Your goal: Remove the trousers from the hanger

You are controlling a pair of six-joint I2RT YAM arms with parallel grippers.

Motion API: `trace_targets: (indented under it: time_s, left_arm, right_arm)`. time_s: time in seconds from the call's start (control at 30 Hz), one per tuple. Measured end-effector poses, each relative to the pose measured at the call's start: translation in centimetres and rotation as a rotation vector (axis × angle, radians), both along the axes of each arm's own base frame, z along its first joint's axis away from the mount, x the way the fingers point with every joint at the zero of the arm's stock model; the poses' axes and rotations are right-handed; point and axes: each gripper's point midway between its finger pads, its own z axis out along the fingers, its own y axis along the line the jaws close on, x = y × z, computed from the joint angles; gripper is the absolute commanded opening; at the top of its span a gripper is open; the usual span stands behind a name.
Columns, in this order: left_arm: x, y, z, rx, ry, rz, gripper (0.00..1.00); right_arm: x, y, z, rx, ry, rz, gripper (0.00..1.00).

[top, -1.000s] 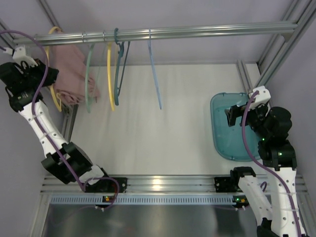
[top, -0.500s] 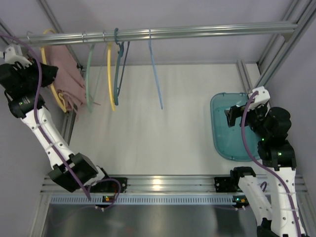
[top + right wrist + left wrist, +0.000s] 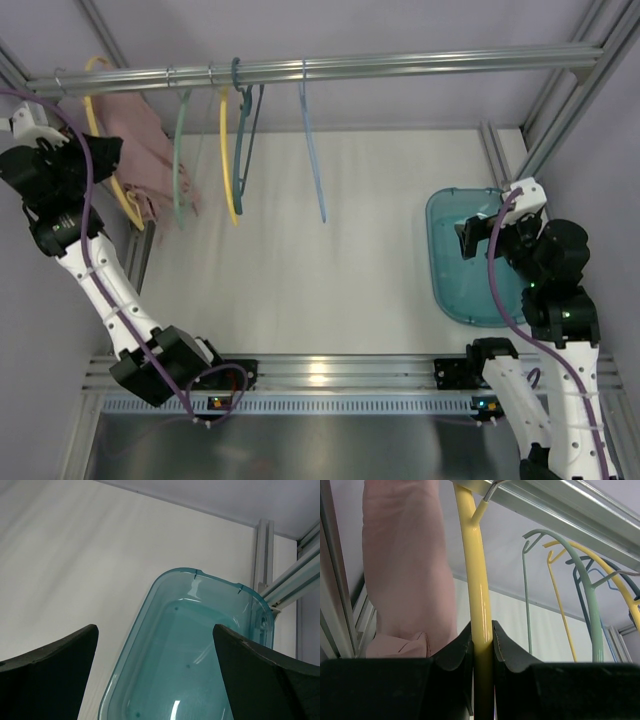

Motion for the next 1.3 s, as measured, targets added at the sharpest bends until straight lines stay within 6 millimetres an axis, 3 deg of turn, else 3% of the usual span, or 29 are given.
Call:
trace_targets:
  time_s: [0.17,0.33,0.5,0.77,0.93,1.13,1.3]
  left_arm:
    - [-1.2,-1.2,-0.3,0.017,0.012,-0.020,0.00]
    - [-4.8,-4.4,-1.5,0.052,0.045,-0.059,0.00]
    - [-8.5,-7.3,-4.2,0.070,0.134,-0.097,0.00]
    - [-12.1,-9.4,-10.3,0.099,0.370,-0.190,0.00]
    - [-15.1,-11.2,-13.3,0.208,0.476,-0.325,0.00]
    - [-16.6,-12.5,-13.0,0.387,0.439,-0.442,0.00]
    - [-17.6,-15.5,-12.5,0.528,0.359,-0.596,0.00]
  right_arm:
    - [0.0,0.0,0.0,-0.001,0.000,0.001,0.99]
    - [0.3,0.0,-0.3,-0.009,0.013,0.005,0.99]
    - [0.8,0.1,-0.7,-0.020,0.032,0.018,0.99]
    - [0.9,0.3,0.6,-0.034,0.006,0.039,0.99]
    - [0.8,0.3,1.0,-0.043,-0.006,0.043,0.99]
    - [0.8,0.3,1.0,-0.050,-0.007,0.046,0.99]
    - [0.8,0.2,1.0,-0.063,-0.011,0.049,0.99]
